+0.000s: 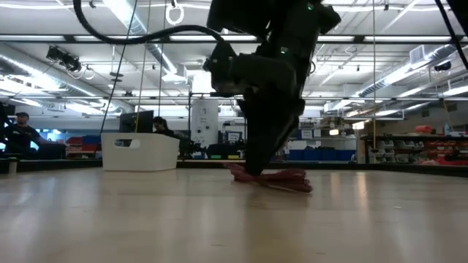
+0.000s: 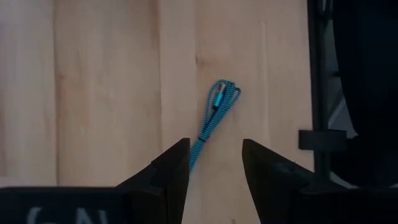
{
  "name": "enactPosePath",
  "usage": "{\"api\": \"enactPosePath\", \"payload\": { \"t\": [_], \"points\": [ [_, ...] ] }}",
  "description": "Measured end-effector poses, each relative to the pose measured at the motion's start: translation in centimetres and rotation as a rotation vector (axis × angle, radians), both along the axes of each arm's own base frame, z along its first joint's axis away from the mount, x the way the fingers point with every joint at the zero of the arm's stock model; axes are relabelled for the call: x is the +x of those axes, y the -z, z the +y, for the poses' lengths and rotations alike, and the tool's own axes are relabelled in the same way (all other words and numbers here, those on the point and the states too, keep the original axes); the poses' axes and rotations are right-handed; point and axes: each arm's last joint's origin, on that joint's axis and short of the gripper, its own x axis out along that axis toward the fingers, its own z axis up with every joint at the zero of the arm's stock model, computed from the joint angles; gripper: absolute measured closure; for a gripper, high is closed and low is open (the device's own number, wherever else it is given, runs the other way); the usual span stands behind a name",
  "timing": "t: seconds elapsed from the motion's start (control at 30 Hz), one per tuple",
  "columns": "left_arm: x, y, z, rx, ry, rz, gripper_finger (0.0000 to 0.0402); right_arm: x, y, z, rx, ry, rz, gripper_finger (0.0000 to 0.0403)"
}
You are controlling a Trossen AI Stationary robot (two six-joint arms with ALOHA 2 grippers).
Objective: Pick and place USB-C Cables
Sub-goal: Put the pink charger cable into the white bin
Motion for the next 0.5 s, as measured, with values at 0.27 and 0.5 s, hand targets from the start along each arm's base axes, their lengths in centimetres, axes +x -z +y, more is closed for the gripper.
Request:
{"api": "enactPosePath", "payload": {
  "t": [0.27,0.5],
  "points": [
    [-1.3,0.0,-1.0,-0.029,-0.055,-0.024,0.0247,0.2,-2.9,0.4,-0.111,0.006,0.05,0.0307],
    [-1.9,0.0,-1.3,-0.03,-0.06,-0.039,0.0247,-0.4,-2.1,0.0,-0.108,-0.015,0.112,0.0272]
  ]
}}
